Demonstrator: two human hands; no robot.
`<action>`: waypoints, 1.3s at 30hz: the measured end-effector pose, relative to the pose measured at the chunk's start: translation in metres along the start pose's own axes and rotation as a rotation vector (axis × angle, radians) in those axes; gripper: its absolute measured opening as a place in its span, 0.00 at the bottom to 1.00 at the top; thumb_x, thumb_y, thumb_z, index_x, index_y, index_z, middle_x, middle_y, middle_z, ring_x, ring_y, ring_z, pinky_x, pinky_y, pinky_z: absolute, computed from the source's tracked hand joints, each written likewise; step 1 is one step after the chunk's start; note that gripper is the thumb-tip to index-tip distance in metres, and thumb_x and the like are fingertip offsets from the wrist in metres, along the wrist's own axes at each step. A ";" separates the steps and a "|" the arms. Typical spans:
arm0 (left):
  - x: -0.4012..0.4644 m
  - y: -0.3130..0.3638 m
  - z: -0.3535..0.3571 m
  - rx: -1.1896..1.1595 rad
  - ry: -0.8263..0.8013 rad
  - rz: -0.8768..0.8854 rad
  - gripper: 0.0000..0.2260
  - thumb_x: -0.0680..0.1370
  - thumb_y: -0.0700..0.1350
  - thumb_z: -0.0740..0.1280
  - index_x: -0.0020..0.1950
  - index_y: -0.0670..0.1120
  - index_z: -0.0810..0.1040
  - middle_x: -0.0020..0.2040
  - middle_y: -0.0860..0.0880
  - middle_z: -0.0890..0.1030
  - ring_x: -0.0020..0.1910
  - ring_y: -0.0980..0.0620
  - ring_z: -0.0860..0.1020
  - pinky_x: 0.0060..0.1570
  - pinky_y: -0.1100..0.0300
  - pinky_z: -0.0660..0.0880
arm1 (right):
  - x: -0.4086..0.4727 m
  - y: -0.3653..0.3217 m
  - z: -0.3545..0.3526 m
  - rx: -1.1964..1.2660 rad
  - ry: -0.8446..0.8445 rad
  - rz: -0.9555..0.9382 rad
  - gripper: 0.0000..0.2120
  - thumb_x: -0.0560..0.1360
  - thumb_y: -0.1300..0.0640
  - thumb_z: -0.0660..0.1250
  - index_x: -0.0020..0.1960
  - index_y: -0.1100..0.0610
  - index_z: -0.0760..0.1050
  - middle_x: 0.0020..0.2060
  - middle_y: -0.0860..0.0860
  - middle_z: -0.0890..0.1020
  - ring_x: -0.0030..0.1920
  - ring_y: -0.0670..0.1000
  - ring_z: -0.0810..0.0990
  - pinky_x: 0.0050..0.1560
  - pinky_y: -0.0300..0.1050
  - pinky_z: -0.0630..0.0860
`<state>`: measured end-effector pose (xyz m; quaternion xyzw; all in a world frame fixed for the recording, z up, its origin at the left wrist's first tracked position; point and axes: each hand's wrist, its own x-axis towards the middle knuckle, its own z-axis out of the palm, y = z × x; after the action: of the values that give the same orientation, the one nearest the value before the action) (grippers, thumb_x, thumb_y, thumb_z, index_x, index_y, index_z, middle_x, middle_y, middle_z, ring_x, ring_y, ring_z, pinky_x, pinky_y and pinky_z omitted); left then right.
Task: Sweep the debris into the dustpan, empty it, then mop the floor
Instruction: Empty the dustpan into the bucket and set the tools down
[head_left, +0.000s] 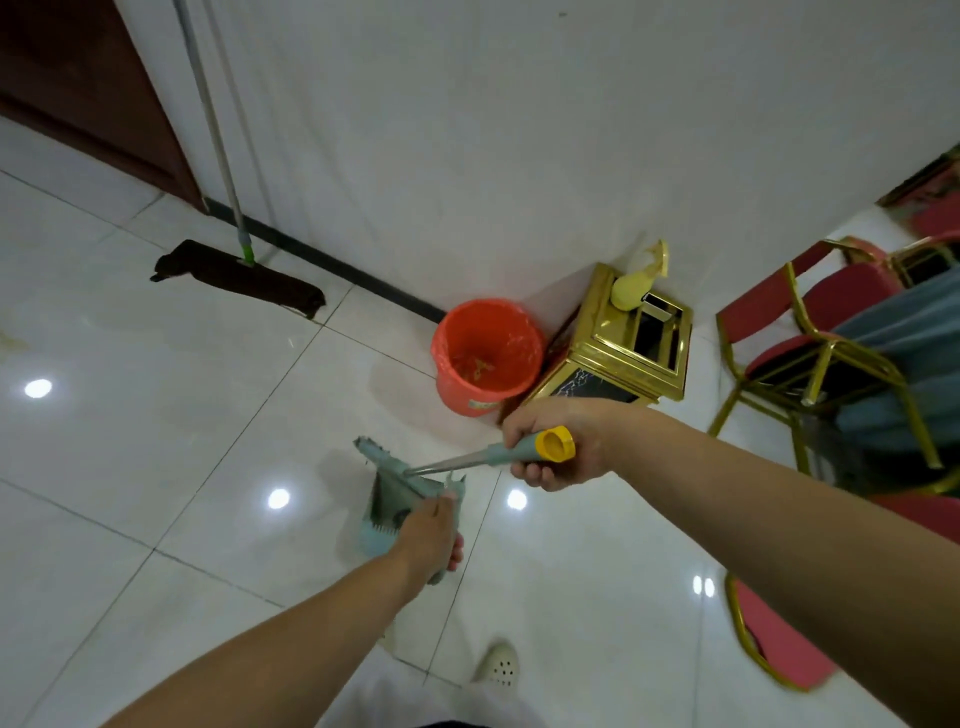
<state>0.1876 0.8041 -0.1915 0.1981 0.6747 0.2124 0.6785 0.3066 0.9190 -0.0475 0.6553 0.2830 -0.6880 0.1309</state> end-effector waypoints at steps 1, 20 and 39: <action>0.000 -0.001 0.004 -0.036 -0.042 -0.008 0.18 0.82 0.54 0.53 0.45 0.41 0.72 0.32 0.44 0.73 0.28 0.50 0.71 0.29 0.62 0.71 | -0.001 -0.001 -0.002 -0.031 0.006 0.008 0.09 0.75 0.60 0.59 0.49 0.66 0.70 0.28 0.54 0.75 0.21 0.46 0.73 0.20 0.32 0.70; 0.063 -0.002 0.014 -0.453 -0.300 -0.592 0.14 0.76 0.45 0.66 0.59 0.40 0.73 0.53 0.37 0.74 0.40 0.41 0.76 0.35 0.51 0.80 | -0.012 0.033 0.005 -0.242 -0.109 0.037 0.06 0.76 0.57 0.63 0.43 0.60 0.74 0.31 0.53 0.75 0.26 0.47 0.73 0.26 0.34 0.72; 0.091 0.071 0.104 -0.320 -0.396 -0.212 0.14 0.80 0.51 0.61 0.55 0.42 0.78 0.46 0.41 0.75 0.39 0.47 0.76 0.45 0.53 0.75 | -0.005 0.035 -0.121 0.010 -0.249 -0.330 0.16 0.80 0.49 0.60 0.60 0.56 0.78 0.39 0.57 0.82 0.30 0.48 0.79 0.28 0.37 0.75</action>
<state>0.2903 0.9156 -0.2264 0.0544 0.5039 0.2014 0.8382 0.4265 0.9575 -0.0479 0.5107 0.3647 -0.7772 0.0471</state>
